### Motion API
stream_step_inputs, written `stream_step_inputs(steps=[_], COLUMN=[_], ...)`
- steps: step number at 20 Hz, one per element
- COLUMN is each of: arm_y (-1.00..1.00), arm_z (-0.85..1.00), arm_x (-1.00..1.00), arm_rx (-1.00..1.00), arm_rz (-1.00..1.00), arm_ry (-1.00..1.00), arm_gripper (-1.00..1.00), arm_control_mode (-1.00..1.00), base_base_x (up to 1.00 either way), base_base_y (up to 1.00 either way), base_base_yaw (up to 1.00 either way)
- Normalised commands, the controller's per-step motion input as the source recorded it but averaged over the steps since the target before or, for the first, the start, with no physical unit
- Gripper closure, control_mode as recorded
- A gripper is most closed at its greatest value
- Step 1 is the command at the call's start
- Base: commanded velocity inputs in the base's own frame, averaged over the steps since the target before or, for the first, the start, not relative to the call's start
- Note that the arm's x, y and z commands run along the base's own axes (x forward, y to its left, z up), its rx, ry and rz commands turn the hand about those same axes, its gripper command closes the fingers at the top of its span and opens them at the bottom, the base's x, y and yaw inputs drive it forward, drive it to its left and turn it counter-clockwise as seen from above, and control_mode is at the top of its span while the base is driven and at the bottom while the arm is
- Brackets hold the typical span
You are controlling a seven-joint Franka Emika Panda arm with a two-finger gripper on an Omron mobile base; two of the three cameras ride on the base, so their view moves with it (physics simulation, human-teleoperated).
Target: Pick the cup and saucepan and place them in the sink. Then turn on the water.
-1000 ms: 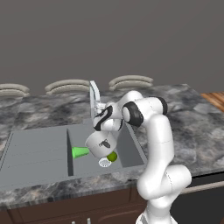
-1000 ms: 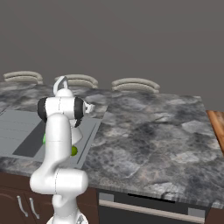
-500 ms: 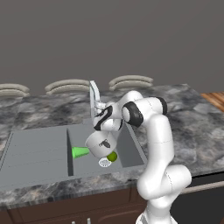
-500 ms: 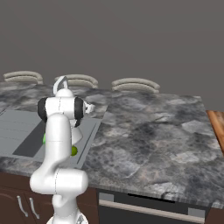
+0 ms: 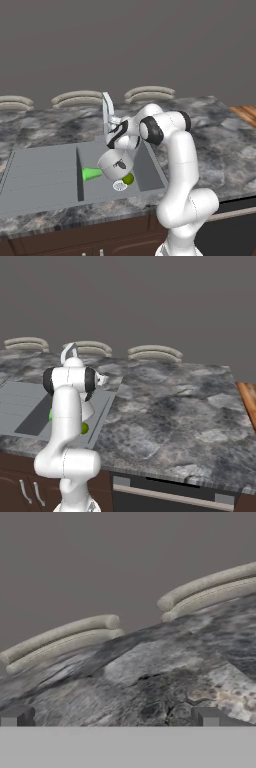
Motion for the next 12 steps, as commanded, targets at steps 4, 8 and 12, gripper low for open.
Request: stream_step_inputs(steps=[4, 8, 12], arm_y=[-1.0, -1.0, -0.98], arm_z=[0.02, 0.15, 0.22], arm_x=[0.0, 0.0, -0.03], arm_rx=[0.0, 0.0, 0.0], arm_rz=[0.0, 0.0, 0.0], arm_ry=[-0.01, 0.0, 0.0], arm_gripper=[-1.0, -1.0, -1.0], arm_control_mode=[-1.0, -1.0, -1.0], base_base_x=[0.0, 0.0, 0.0], base_base_y=[0.0, 0.0, 0.0], base_base_yaw=[0.0, 0.0, 0.0])
